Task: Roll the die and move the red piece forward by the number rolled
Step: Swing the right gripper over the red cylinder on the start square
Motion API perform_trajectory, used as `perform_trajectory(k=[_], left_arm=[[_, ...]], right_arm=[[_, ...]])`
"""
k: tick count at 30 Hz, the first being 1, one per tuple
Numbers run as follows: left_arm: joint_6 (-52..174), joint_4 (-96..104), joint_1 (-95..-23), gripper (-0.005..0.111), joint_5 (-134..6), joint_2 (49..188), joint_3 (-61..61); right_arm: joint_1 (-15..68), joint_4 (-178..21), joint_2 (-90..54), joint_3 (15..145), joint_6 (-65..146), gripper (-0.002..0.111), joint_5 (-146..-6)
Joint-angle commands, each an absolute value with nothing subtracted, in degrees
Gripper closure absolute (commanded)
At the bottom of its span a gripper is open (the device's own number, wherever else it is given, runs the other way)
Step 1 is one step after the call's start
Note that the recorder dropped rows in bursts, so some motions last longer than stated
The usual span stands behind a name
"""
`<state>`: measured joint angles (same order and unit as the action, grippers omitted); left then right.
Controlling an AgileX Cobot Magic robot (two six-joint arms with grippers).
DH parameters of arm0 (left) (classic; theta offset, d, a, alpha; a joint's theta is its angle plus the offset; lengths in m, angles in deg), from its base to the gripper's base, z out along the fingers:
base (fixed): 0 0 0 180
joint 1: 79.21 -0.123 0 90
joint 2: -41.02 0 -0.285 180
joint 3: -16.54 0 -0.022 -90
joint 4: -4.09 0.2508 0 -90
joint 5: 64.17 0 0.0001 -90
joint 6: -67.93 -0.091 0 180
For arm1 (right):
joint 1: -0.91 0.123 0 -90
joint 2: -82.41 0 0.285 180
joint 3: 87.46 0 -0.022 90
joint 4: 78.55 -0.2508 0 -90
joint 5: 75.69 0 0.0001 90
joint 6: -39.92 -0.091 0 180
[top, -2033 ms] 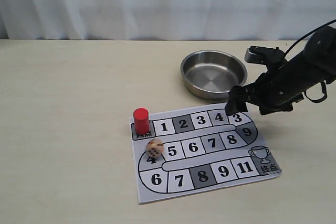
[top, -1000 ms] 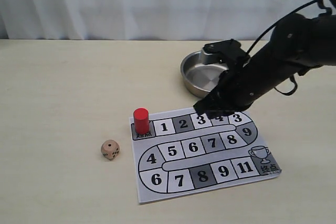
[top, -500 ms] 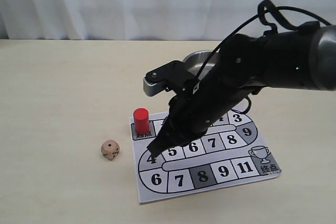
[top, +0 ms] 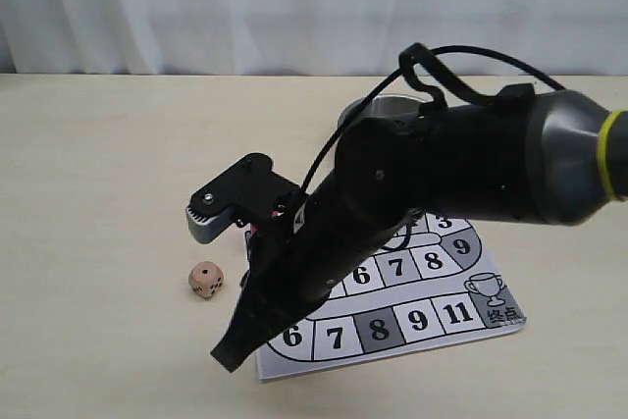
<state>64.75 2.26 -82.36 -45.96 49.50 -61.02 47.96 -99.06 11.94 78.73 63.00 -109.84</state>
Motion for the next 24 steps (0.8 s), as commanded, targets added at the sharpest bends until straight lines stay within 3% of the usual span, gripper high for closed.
perform_trajectory(k=[1,16,24], left_arm=[[64.74,2.34,-81.89,0.107,-46.64,49.48,-60.67],[64.74,2.34,-81.89,0.107,-46.64,49.48,-60.67],[64.74,2.34,-81.89,0.107,-46.64,49.48,-60.67]], right_arm=[[49.05,-98.79,14.18,78.75,62.67,0.104,-106.57],[49.05,-103.01,30.48,94.32,63.17,0.104,-111.9],[49.05,-100.46,32.75,95.24,61.69,0.104,-111.54]])
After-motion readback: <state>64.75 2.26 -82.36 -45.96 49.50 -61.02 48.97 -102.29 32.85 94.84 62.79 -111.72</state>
